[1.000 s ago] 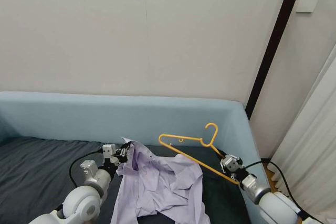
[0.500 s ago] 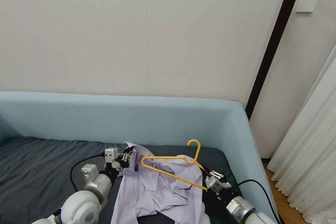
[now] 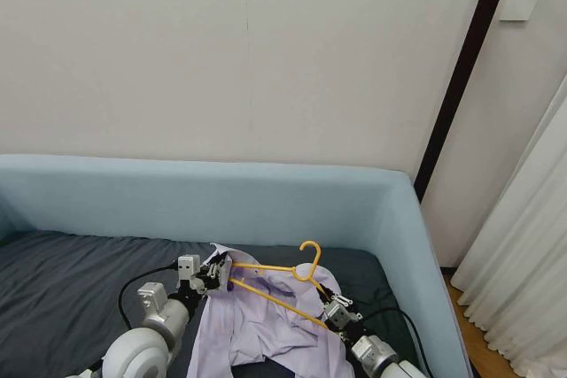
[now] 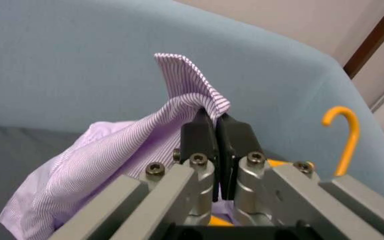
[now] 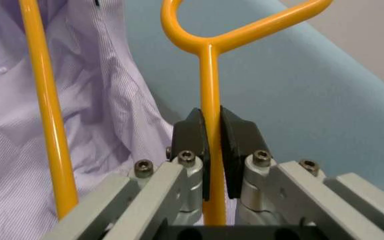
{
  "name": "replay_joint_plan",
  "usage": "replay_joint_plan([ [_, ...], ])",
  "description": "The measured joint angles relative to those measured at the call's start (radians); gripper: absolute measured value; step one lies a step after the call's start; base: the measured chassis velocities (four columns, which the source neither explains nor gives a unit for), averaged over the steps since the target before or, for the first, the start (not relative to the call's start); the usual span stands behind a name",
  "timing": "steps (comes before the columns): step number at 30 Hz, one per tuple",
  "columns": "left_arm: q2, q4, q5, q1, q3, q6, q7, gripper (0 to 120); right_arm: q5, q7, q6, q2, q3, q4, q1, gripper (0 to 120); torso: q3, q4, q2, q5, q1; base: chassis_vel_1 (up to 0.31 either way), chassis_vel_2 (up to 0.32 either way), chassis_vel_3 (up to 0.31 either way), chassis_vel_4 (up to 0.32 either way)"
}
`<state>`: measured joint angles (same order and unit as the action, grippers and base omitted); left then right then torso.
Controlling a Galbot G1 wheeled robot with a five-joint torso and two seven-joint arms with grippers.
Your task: Pick up the clothes from the sofa and hang them on the clothes hanger.
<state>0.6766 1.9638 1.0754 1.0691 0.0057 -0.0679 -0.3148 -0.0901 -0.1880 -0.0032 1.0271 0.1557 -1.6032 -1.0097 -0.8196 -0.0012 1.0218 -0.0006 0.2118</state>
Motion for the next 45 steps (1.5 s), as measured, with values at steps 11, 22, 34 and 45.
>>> replay_joint_plan([
  [11, 0.002, 0.010, -0.005, -0.007, 0.014, 0.003, -0.005, 0, 0.006, -0.043, -0.021, 0.049, 0.051, 0.047, 0.071, 4, 0.000, 0.0001, 0.000, 0.0000, 0.000, 0.000, 0.000, 0.000, 0.000],
  [22, 0.007, 0.004, 0.004, -0.084, 0.062, 0.022, -0.020, 0, -0.039, -0.062, -0.029, 0.104, 0.119, 0.096, 0.141, 4, 0.000, 0.0002, 0.000, -0.0001, 0.000, 0.000, 0.000, 0.000, 0.000],
  [34, 0.009, 0.046, 0.004, -0.080, 0.071, 0.036, -0.037, 0, -0.052, -0.119, -0.106, 0.150, 0.131, 0.122, 0.189, 4, 0.000, -0.0001, 0.000, -0.0001, 0.000, 0.000, 0.000, 0.000, 0.000],
  [45, 0.007, 0.082, -0.003, -0.040, 0.042, 0.042, -0.049, 0, -0.077, -0.132, -0.124, 0.111, 0.132, 0.114, 0.224, 4, 0.000, 0.0000, 0.000, 0.0000, 0.000, 0.000, 0.000, 0.000, 0.000],
])
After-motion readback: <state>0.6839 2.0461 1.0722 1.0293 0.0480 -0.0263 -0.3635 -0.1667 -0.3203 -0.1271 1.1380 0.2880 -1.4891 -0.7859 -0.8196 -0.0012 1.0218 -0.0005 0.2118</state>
